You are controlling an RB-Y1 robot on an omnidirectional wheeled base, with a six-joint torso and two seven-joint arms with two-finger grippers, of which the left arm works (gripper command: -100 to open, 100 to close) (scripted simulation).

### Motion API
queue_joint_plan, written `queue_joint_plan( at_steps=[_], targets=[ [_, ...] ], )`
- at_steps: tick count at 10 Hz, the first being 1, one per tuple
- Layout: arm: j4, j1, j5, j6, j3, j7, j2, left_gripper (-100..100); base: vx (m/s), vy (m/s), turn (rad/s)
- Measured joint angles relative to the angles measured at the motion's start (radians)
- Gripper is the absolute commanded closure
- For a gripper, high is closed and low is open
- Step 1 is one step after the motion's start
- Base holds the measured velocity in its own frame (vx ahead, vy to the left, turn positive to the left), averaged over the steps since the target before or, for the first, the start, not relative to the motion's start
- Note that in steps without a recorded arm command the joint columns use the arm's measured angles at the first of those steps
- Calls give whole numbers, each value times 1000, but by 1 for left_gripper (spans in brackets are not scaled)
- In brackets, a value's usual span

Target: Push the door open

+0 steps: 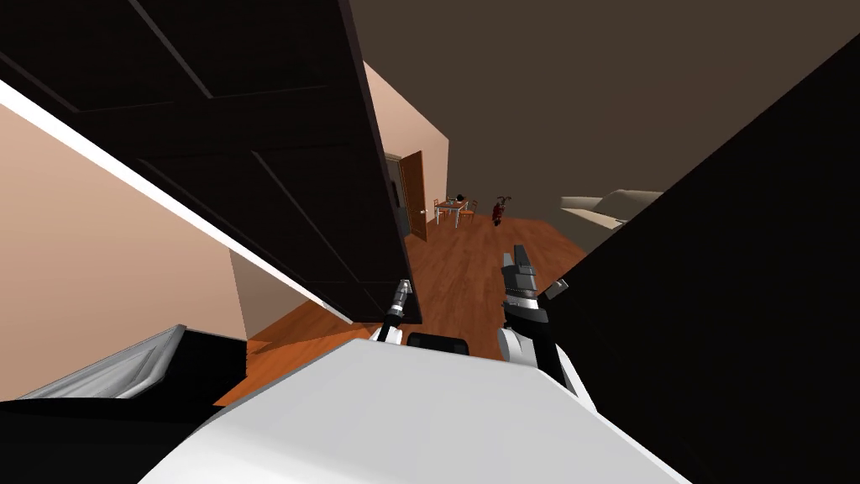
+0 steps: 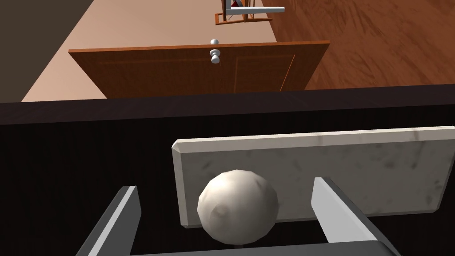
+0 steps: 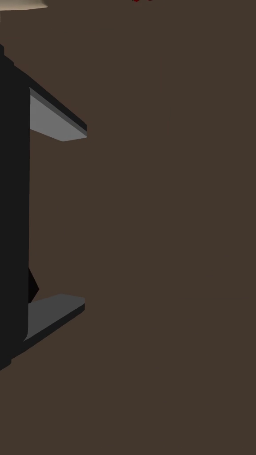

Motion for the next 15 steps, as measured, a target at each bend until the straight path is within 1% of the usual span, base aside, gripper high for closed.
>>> queue_joint_plan(
  at_steps=[5,7,8,9,10,11,12,13,14,15],
  targets=[
    [2,0,-1,5,-1,-1,0,100,-12,1,-3],
    [3,5,1,8,0,-1,1,100,125,-12,22],
    [16,2,3,6,5,-3,1,100,189,-75,55],
    [-4,13,5,18,10,-4,5,100,179,-48,65],
    [-6,9,9,23,17,-6,9,100,182,-21,28],
    [1,3,13,18,25,-6,14,100,223,-24,35],
    [19,-10,18,10,36,-9,15,100,221,-47,46],
    [23,-16,23,10,46,-11,19,100,198,-44,71],
    [36,-26,28,2,59,-18,16,100,180,-50,44],
    [42,-28,33,-4,70,-17,25,100,194,-57,63]
  ],
)
